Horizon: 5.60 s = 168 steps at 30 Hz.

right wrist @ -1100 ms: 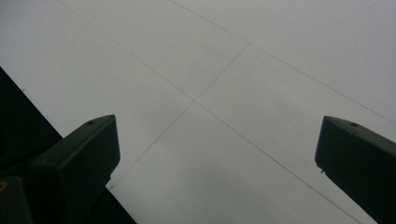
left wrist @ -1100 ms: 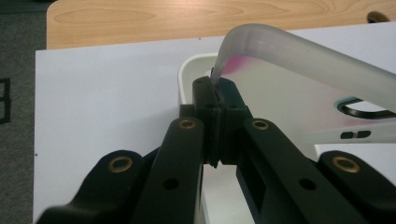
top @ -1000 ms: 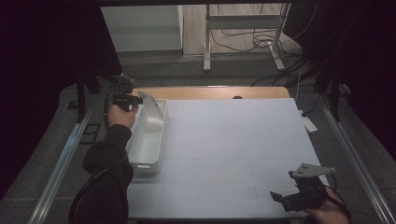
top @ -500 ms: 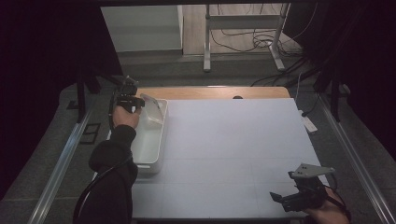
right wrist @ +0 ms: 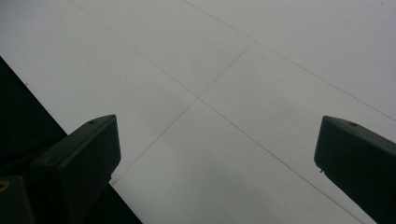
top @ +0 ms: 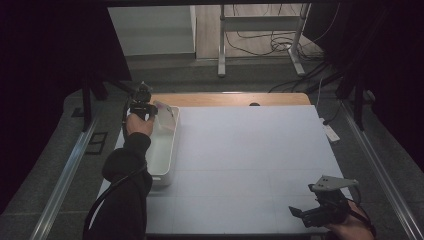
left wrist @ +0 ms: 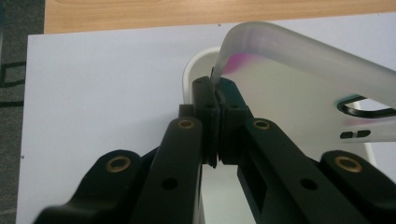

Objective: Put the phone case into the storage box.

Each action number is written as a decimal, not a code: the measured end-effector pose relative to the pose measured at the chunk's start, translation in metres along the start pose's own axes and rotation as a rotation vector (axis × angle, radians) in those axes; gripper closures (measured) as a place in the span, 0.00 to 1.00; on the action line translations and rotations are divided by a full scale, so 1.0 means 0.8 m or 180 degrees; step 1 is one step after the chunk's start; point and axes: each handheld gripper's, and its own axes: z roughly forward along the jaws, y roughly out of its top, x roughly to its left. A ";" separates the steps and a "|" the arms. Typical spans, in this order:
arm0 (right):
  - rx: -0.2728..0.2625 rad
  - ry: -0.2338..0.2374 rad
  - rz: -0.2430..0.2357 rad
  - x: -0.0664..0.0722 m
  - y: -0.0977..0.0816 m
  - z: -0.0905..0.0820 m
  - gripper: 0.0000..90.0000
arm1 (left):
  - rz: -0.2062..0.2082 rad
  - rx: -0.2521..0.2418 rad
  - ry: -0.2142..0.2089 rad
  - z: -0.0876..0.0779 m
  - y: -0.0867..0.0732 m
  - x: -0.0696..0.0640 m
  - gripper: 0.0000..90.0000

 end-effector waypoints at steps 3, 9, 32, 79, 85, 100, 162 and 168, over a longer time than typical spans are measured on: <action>0.0000 0.0000 -0.0004 0.000 0.000 0.000 0.01 | -0.0002 0.0002 0.0014 0.001 0.002 -0.001 0.97; 0.0002 0.0002 -0.0008 0.000 0.000 0.000 0.01 | -0.0027 -0.0036 0.0005 0.005 0.004 0.001 0.96; 0.0002 0.0006 -0.0010 0.000 0.000 0.000 0.01 | 0.0110 -0.0197 -0.0117 0.000 0.006 0.002 0.67; -0.0026 -0.0001 0.0063 -0.002 0.000 -0.001 0.00 | 0.0388 -0.0477 -0.0830 -0.009 -0.019 0.021 0.06; -0.0070 -0.0028 0.0126 -0.004 -0.001 -0.003 0.00 | 0.0494 -0.0495 -0.0876 -0.010 -0.023 0.020 0.02; -0.0067 -0.0029 0.0129 -0.003 -0.001 -0.003 0.00 | 0.0829 -0.0630 -0.0990 -0.020 -0.032 0.008 0.00; -0.0127 -0.0097 0.0170 -0.003 -0.002 -0.005 0.00 | 0.1235 -0.0759 -0.1336 -0.065 -0.090 -0.032 0.00; -0.0128 -0.0102 0.0166 -0.003 -0.002 -0.006 0.00 | 0.1210 -0.0768 -0.1383 -0.071 -0.098 -0.033 0.00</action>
